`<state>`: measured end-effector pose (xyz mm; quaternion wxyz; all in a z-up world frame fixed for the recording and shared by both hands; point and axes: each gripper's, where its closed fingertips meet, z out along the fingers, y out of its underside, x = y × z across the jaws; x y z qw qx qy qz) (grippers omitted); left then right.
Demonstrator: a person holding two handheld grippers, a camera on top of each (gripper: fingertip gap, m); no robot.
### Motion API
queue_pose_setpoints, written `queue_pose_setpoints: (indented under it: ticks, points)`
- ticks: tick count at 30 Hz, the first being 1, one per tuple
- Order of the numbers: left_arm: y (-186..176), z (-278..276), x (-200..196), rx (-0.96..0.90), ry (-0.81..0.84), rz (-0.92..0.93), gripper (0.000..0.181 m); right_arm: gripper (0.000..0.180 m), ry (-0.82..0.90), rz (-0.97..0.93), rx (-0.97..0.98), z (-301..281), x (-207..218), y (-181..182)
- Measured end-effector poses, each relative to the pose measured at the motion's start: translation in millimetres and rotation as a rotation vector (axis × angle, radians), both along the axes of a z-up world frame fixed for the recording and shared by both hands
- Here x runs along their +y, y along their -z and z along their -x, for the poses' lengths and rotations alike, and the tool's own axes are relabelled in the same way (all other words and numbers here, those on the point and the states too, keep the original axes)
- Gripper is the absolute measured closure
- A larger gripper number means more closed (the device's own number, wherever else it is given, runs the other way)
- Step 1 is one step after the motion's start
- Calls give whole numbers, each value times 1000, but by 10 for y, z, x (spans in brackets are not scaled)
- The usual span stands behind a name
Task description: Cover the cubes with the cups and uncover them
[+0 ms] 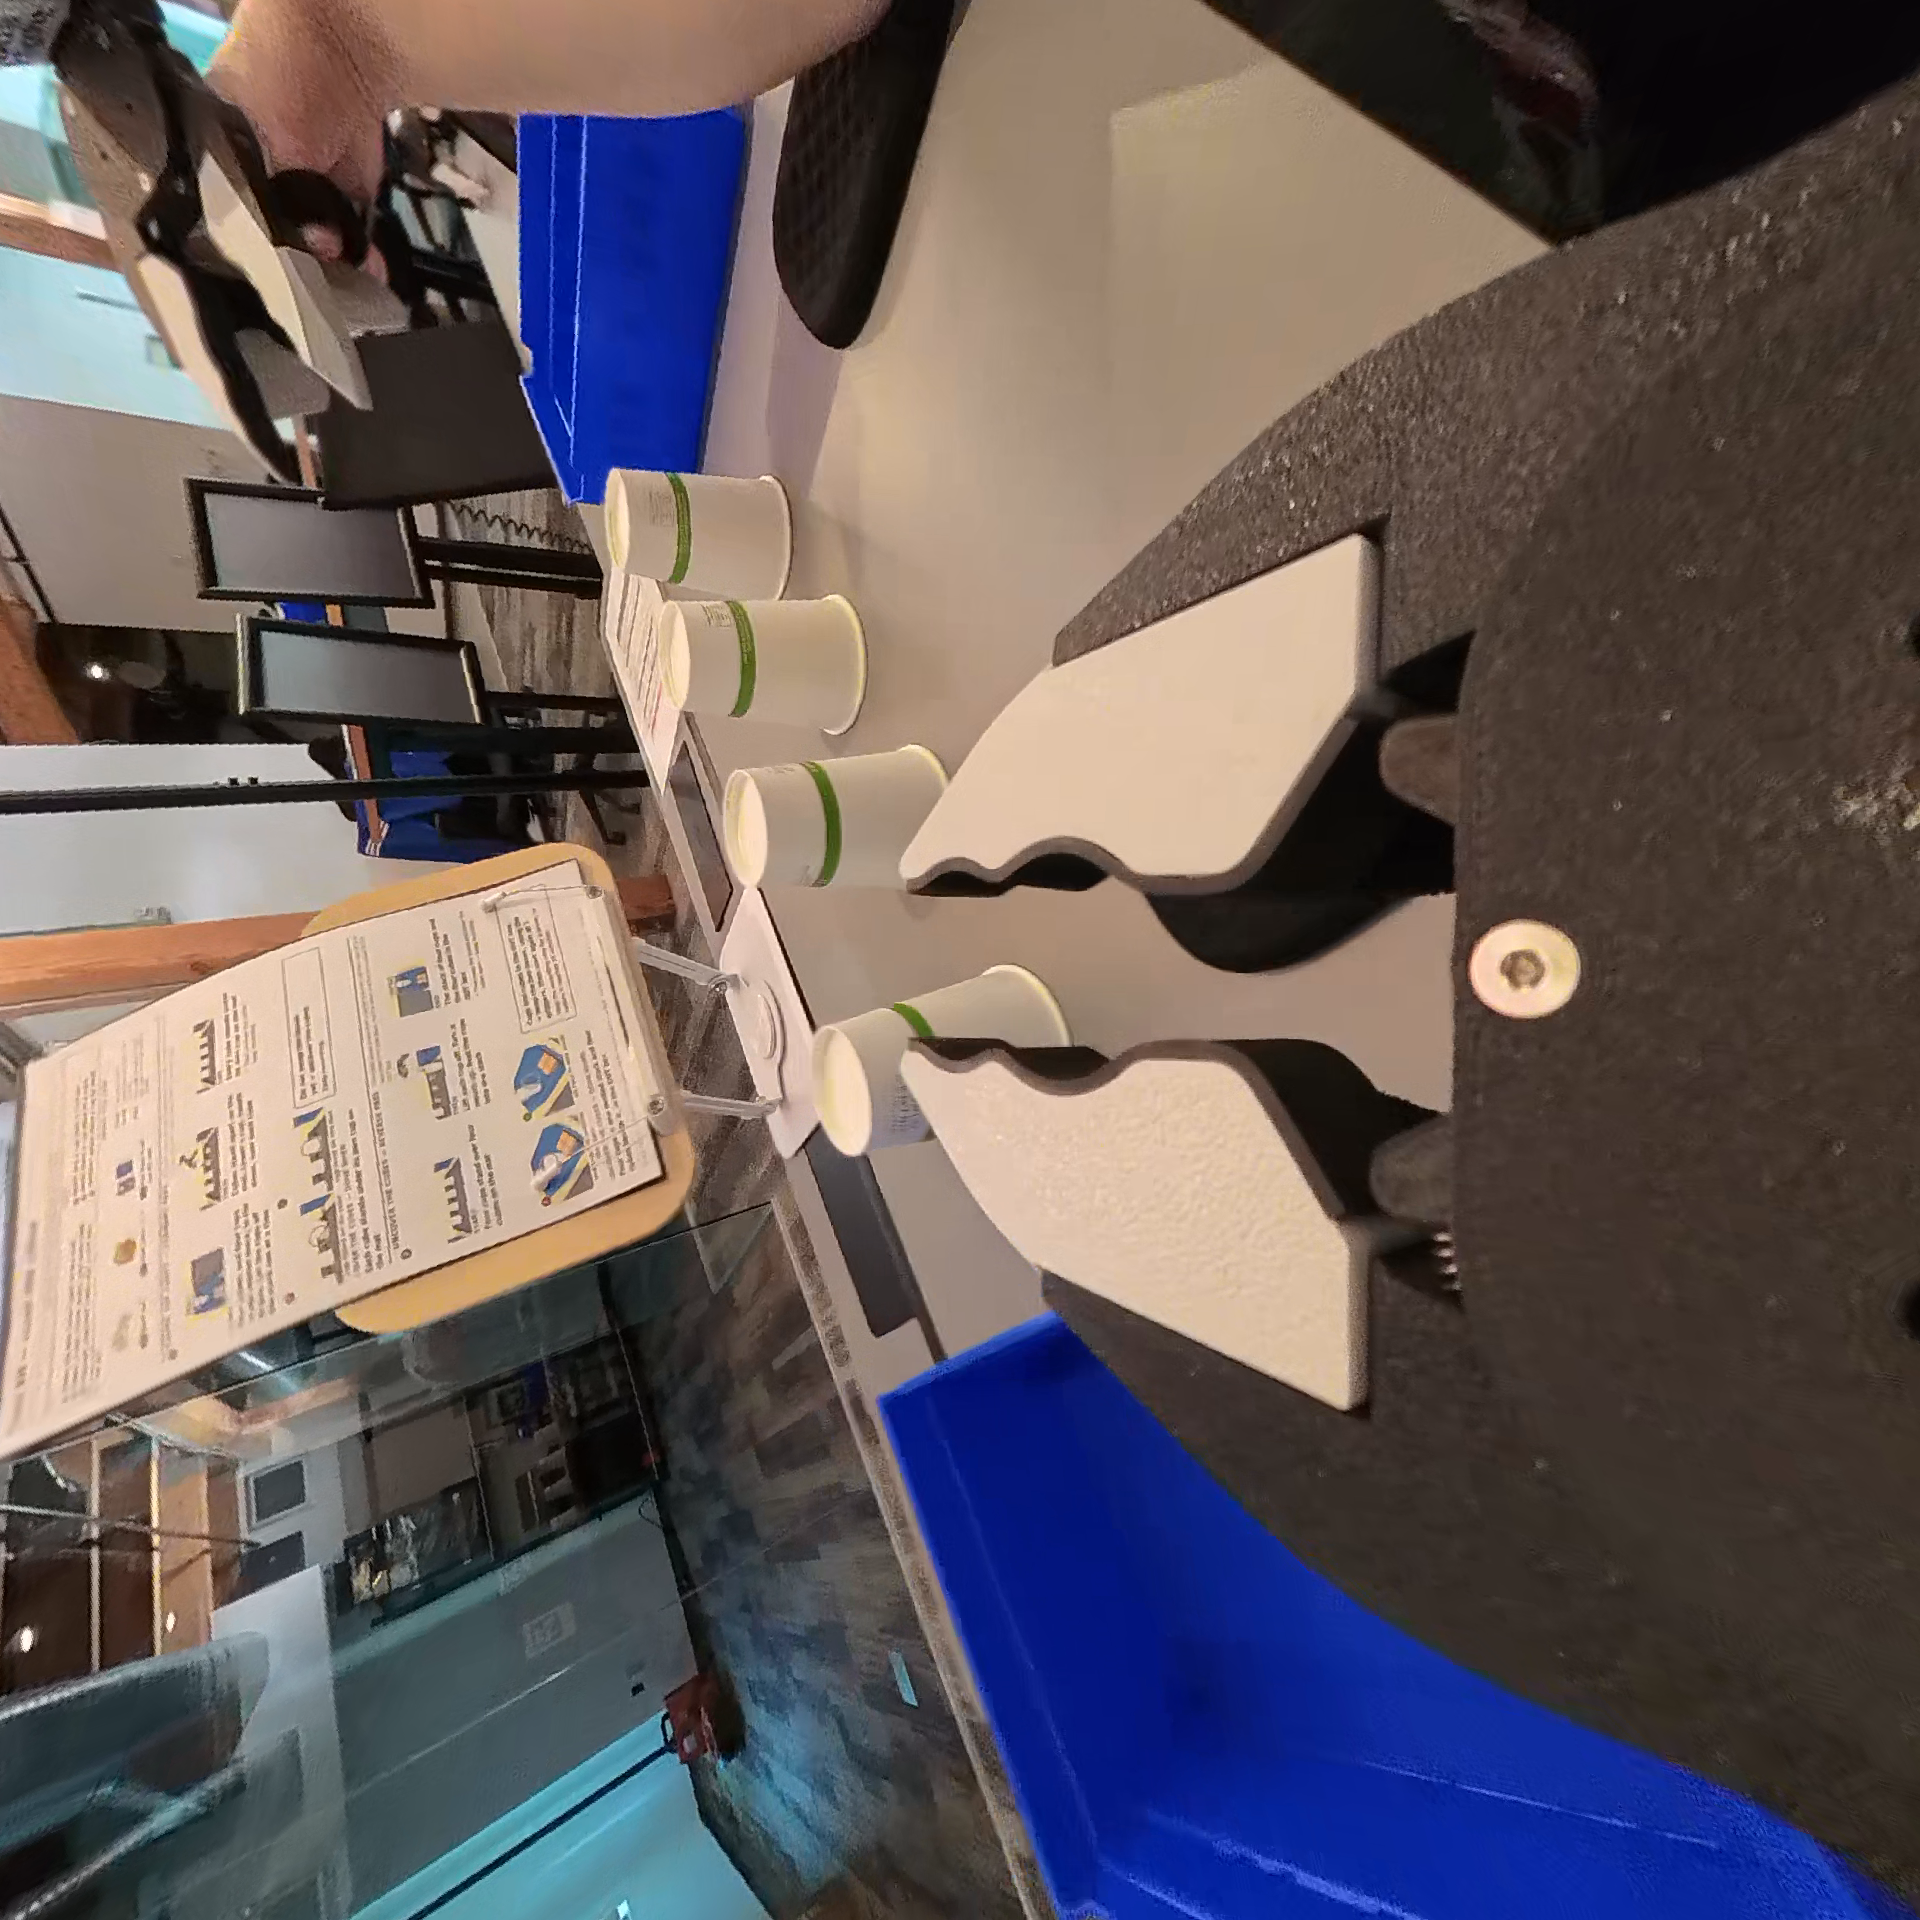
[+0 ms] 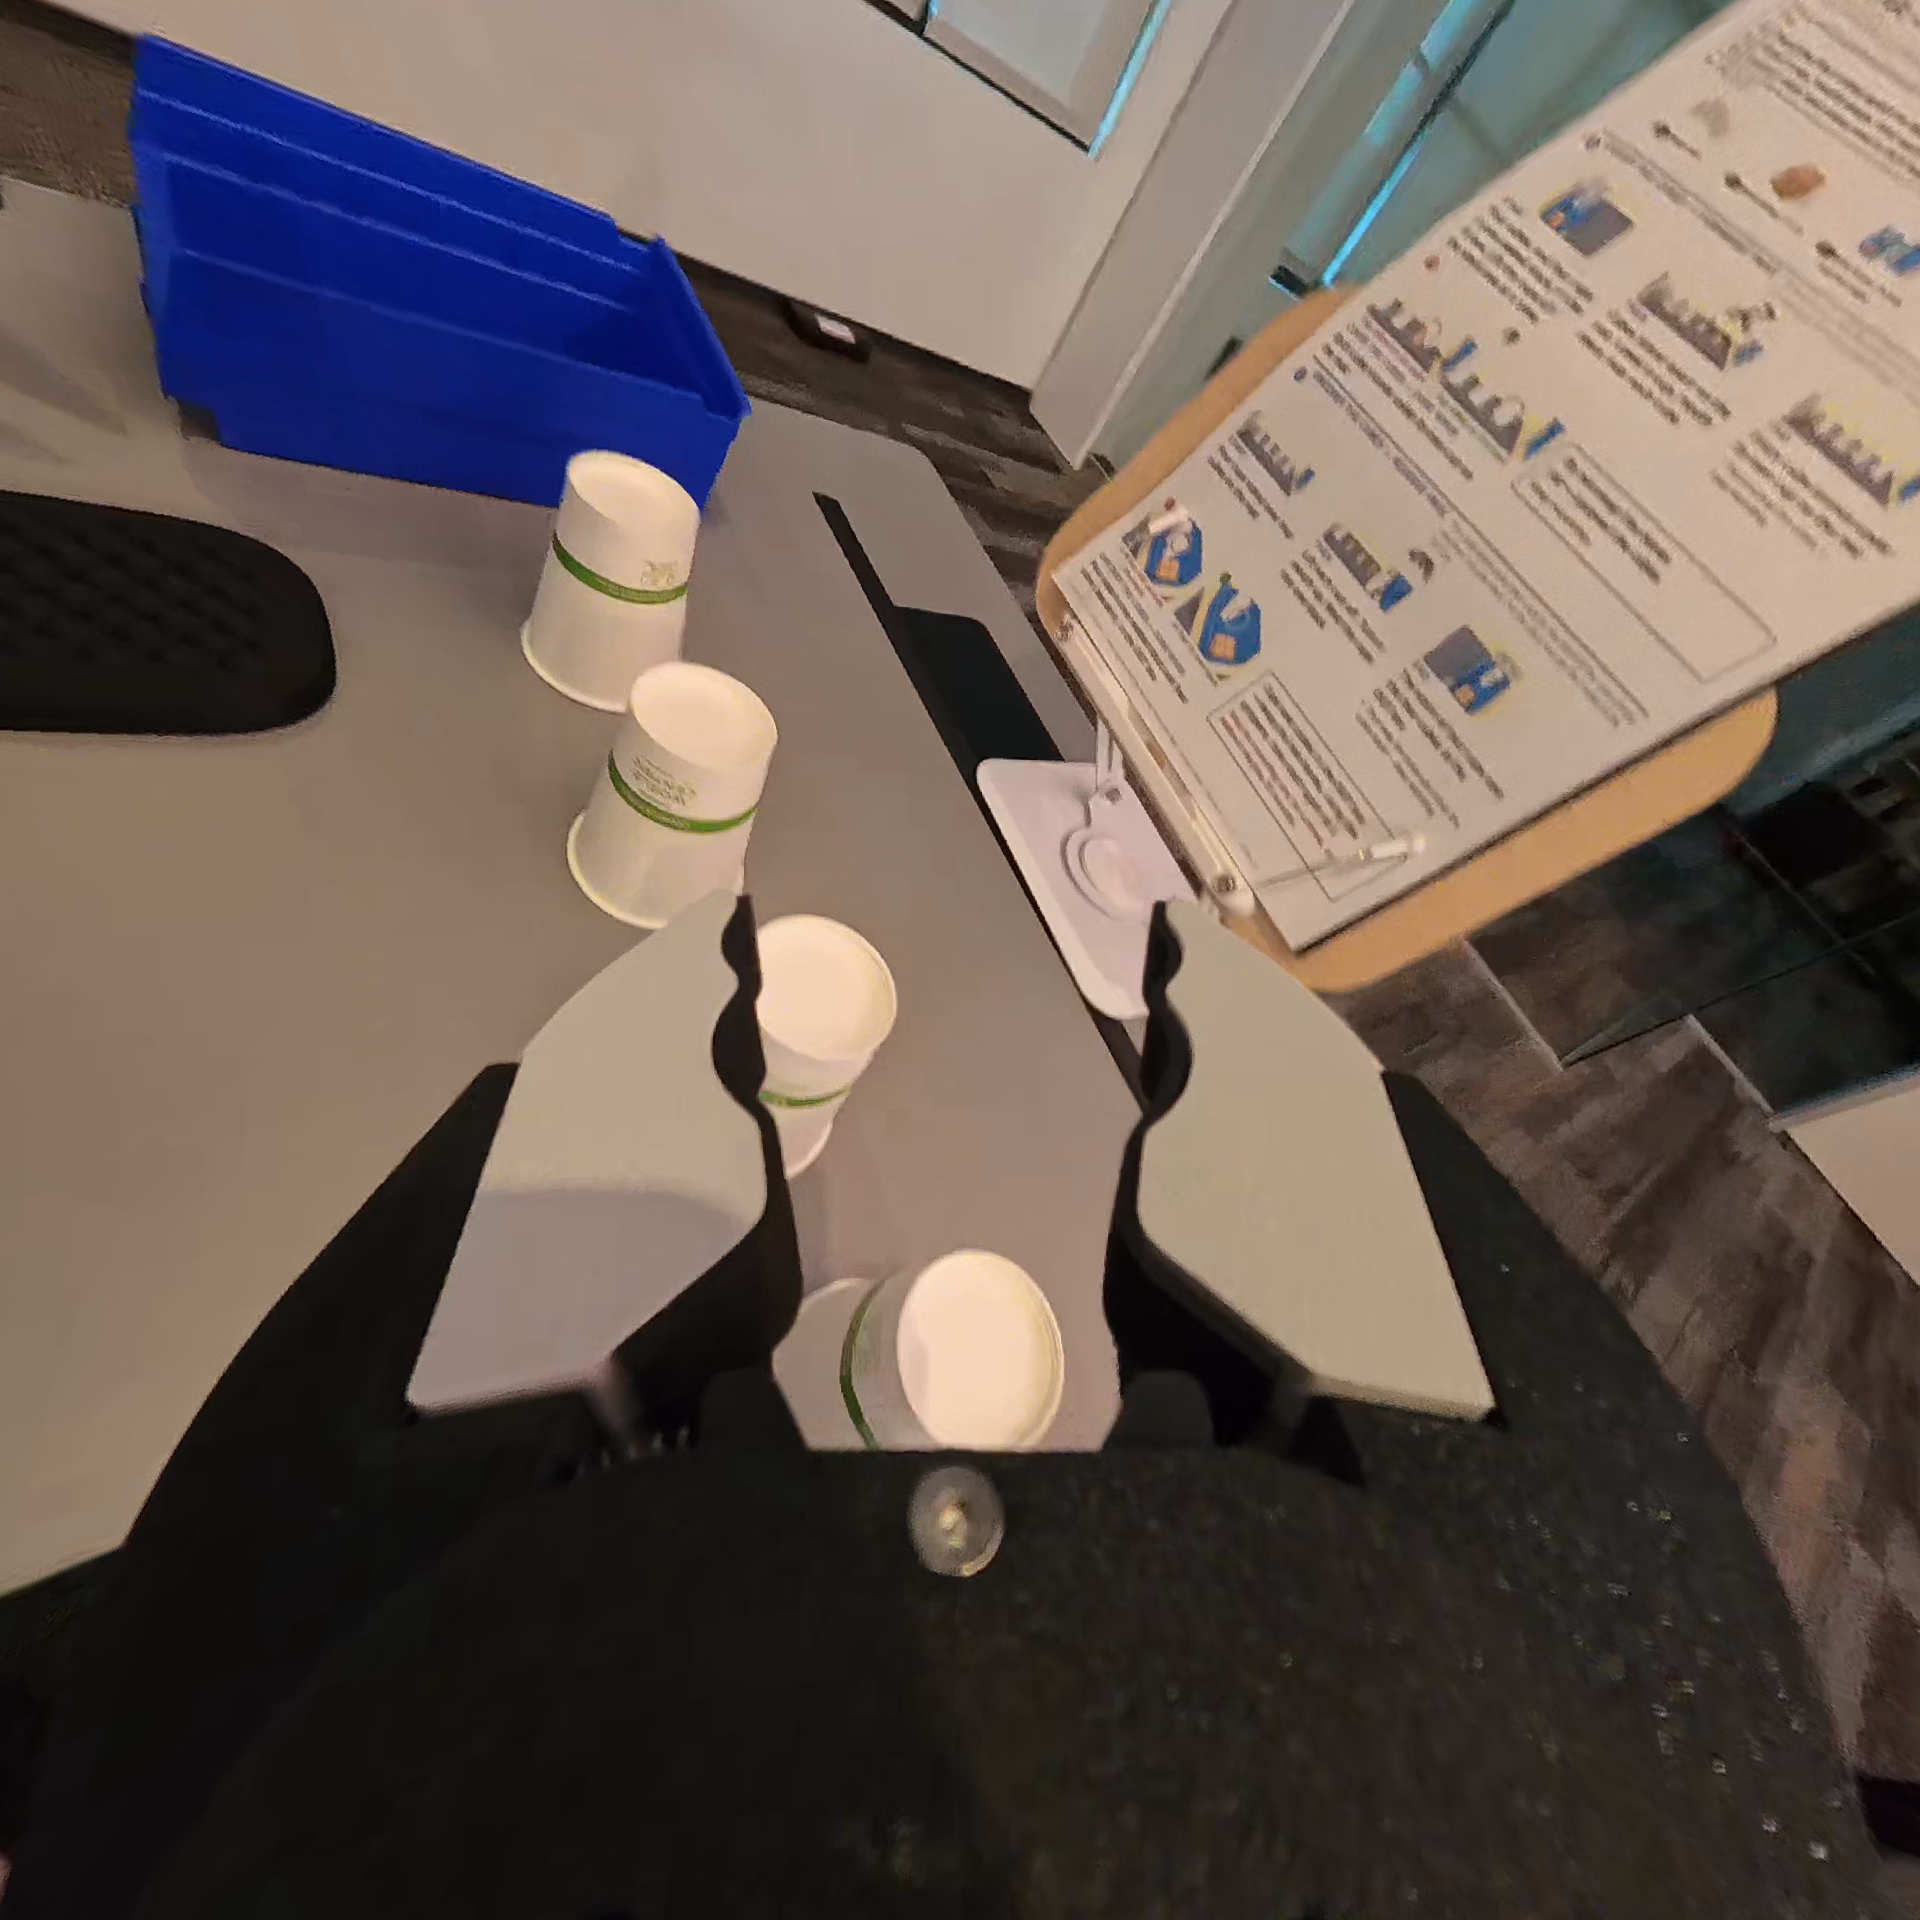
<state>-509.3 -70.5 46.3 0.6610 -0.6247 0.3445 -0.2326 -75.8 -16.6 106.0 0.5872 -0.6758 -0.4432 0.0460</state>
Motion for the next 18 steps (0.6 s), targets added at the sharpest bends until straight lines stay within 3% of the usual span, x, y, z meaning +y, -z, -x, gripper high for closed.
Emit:
queue_pose_setpoints:
  ticks: [6,13,18]
  points:
    - [-534,-650,252,58,67,-98,156,109,158,74,-11,-469,175,251]
    - [-1273,-1687,538,86,254,-176,158,111,171,62,100,-712,110,224]
    - [-1341,-2500,578,101,431,-162,157,114,214,75,137,-953,-65,252]
